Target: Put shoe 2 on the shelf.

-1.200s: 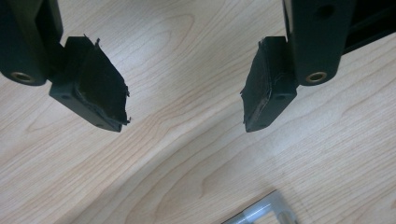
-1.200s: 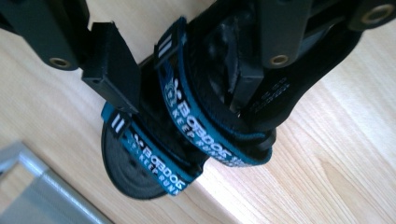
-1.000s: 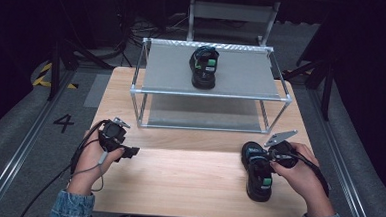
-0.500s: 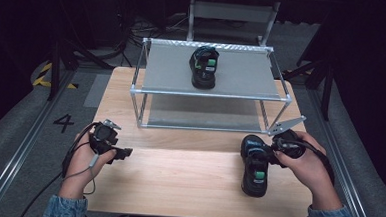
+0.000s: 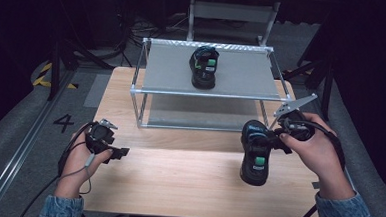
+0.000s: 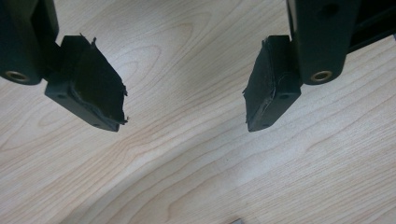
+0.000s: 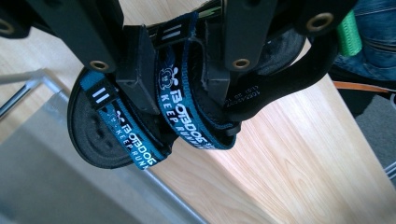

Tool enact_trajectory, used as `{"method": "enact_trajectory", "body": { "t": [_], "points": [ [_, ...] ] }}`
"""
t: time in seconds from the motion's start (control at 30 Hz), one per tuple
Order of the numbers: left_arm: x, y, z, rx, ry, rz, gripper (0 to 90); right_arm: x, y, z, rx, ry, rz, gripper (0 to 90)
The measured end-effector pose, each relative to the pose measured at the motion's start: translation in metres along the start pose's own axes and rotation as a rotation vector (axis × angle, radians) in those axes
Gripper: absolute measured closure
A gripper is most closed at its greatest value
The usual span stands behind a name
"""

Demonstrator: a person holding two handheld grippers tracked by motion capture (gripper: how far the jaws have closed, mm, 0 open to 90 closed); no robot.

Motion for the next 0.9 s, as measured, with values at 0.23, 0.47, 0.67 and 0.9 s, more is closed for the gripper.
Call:
{"method": "enact_trajectory", "body": {
  "t": [0.23, 0.47, 0.67, 0.9],
  "points": [
    [-0.006, 0.002, -0.001, -0.008, -0.02, 0.026, 29.3, -0.02, 0.019, 0.005, -0.014, 0.012, 0.002, 68.3],
    [-0.009, 0.003, -0.004, -0.013, -0.025, 0.03, 28.9, -0.037, 0.048, 0.015, -0.021, -0.004, 0.005, 68.3],
    [-0.006, 0.005, -0.004, -0.018, -0.02, 0.026, 27.0, -0.043, 0.071, 0.023, -0.031, -0.015, 0.018, 68.4],
    [-0.008, 0.006, -0.007, -0.022, -0.033, 0.036, 24.1, -0.042, 0.105, 0.038, -0.039, -0.021, 0.022, 68.3]
  ]
}}
Point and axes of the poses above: each handheld gripper's, and its own axes: x roughly forward along the jaws, y roughly out of its top, z roughly to its right, the point moved 4 cm from there along x, roughly forward along the jaws, and after that the axes turned 12 degrees about -x, right-handed, at the moved point
